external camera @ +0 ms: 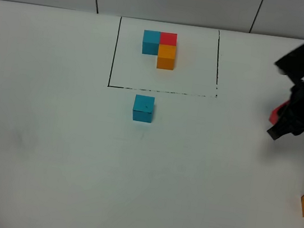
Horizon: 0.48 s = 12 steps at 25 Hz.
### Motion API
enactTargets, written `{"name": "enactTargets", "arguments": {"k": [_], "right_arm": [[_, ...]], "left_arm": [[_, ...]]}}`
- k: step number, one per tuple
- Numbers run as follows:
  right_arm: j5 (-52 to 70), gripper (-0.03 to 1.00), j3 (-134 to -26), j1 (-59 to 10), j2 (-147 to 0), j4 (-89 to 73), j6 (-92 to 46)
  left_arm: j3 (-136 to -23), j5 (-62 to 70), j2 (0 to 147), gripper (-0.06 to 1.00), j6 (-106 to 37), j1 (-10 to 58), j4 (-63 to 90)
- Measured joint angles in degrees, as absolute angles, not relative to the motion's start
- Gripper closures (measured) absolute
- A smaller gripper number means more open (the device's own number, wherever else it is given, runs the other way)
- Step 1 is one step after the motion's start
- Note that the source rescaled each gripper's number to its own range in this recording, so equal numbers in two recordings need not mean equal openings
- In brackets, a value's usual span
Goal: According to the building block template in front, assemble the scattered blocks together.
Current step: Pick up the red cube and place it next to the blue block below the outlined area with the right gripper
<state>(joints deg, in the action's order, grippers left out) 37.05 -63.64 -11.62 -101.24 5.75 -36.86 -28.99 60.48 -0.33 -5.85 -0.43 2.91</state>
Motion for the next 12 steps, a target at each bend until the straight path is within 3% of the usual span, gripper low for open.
{"name": "enactTargets", "arguments": {"k": [4,12], "right_arm": [[43.4,0.95,-69.1,-20.1,-103.6,6.0,-48.4],[51.8,0.95,-84.0,-28.4,-114.7,6.3,-51.2]], "left_arm": [[-29.0,60.5,-0.3,0.27,-5.9,-0.4,2.9],[-29.0,60.5,-0.3,0.28,-5.9,-0.4,2.9]]}}
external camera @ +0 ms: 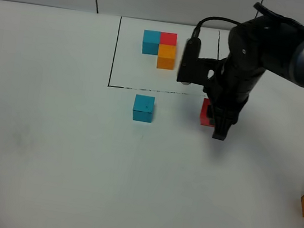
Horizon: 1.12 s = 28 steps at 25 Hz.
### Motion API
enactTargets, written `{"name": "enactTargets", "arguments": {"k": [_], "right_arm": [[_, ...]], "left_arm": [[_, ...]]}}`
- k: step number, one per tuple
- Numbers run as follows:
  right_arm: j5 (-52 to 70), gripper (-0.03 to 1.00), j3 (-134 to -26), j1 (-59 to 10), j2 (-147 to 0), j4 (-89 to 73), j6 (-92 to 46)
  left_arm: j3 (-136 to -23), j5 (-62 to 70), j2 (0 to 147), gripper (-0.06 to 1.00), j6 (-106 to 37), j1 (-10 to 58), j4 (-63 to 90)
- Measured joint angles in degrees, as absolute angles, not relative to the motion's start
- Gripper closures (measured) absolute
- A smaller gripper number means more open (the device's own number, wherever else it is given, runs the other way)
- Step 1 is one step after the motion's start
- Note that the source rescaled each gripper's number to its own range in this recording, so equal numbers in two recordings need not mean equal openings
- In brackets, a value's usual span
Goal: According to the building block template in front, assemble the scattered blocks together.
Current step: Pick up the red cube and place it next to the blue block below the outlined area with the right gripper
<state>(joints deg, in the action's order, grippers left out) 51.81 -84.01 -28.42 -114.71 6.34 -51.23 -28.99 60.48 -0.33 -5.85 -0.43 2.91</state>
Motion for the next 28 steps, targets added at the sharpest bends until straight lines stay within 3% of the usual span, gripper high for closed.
{"name": "enactTargets", "arguments": {"k": [17,28], "right_arm": [[58.1,0.95,-101.0,-31.6,-128.4,1.2,-55.4],[56.6,0.95,-102.6,-31.6,-131.8,-1.4,-55.4]], "left_arm": [[-29.0,60.5,-0.3,0.27,-5.9,-0.4,2.9],[-29.0,60.5,-0.3,0.28,-5.9,-0.4,2.9]]}}
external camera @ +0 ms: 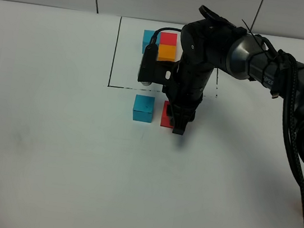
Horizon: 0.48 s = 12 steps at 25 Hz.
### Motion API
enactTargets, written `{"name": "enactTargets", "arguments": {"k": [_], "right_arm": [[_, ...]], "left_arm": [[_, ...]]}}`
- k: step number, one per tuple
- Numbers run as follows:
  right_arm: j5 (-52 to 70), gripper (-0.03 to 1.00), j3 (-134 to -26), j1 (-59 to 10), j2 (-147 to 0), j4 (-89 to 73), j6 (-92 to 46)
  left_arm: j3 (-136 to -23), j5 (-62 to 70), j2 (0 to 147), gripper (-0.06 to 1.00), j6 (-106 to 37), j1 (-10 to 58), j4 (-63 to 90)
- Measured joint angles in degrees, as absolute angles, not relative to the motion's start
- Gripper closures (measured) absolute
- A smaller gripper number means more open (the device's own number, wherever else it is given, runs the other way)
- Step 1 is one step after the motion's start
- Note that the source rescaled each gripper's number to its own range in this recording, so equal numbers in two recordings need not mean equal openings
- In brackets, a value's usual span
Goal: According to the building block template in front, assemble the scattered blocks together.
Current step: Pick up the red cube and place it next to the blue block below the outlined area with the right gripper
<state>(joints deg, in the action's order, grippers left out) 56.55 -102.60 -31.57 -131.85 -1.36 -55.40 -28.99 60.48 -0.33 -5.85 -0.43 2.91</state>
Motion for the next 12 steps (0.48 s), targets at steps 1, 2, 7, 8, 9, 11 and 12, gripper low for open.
{"name": "enactTargets", "arguments": {"k": [1,2,7,8,9,11,12], "right_arm": [[56.6,0.95,-102.7,-31.6,-131.9,-1.4,-55.4],[56.5,0.95,-103.0,-31.6,-132.0,-1.4,-55.4],[55.3,0.95,-103.2,-31.6,-132.4,-2.4,-55.4],[55.1,0.95,-103.2,-31.6,-132.4,-2.9,-55.5],[54.9,0.95,-103.2,-31.6,-132.4,-3.2,-55.5],[54.8,0.95,-103.2,-31.6,-132.4,-3.3,-55.7],[54.8,0.95,-103.2,-31.6,-132.4,-3.3,-55.8]], "left_arm": [[-29.0,60.5,-0.3,0.28,-5.9,-0.4,2.9],[-29.0,60.5,-0.3,0.28,-5.9,-0.4,2.9],[-29.0,60.5,-0.3,0.28,-5.9,-0.4,2.9],[-29.0,60.5,-0.3,0.28,-5.9,-0.4,2.9],[-29.0,60.5,-0.3,0.28,-5.9,-0.4,2.9],[-29.0,60.5,-0.3,0.28,-5.9,-0.4,2.9],[-29.0,60.5,-0.3,0.28,-5.9,-0.4,2.9]]}}
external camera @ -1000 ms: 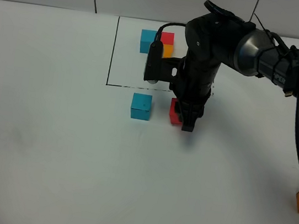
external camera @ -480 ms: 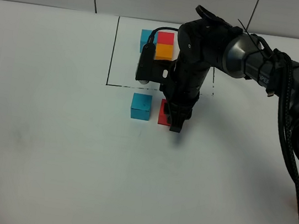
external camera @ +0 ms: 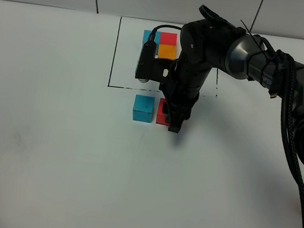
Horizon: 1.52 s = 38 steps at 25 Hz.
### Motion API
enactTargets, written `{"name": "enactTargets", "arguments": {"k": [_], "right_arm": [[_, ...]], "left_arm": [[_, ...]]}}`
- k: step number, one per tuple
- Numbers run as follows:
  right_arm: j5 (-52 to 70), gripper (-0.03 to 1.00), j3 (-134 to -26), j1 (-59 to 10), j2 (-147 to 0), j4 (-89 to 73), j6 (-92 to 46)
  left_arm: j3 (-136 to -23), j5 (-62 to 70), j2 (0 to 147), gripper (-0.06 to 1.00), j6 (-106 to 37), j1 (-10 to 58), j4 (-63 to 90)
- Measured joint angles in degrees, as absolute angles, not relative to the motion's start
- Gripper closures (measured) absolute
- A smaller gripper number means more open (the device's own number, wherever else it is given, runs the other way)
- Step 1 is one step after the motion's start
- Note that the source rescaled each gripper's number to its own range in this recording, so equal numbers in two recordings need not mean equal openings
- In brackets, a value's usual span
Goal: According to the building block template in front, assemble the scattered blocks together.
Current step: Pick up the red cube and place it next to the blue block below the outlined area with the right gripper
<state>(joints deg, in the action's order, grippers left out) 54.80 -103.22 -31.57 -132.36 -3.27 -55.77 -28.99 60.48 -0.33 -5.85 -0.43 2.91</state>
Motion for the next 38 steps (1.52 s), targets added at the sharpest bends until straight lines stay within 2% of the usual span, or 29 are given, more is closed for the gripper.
{"name": "enactTargets", "arguments": {"k": [38], "right_arm": [[54.6,0.94,-103.7,-31.6,-133.1,-3.9,-56.9]], "left_arm": [[-29.0,60.5,-0.3,0.28,-5.9,-0.4,2.9]]}}
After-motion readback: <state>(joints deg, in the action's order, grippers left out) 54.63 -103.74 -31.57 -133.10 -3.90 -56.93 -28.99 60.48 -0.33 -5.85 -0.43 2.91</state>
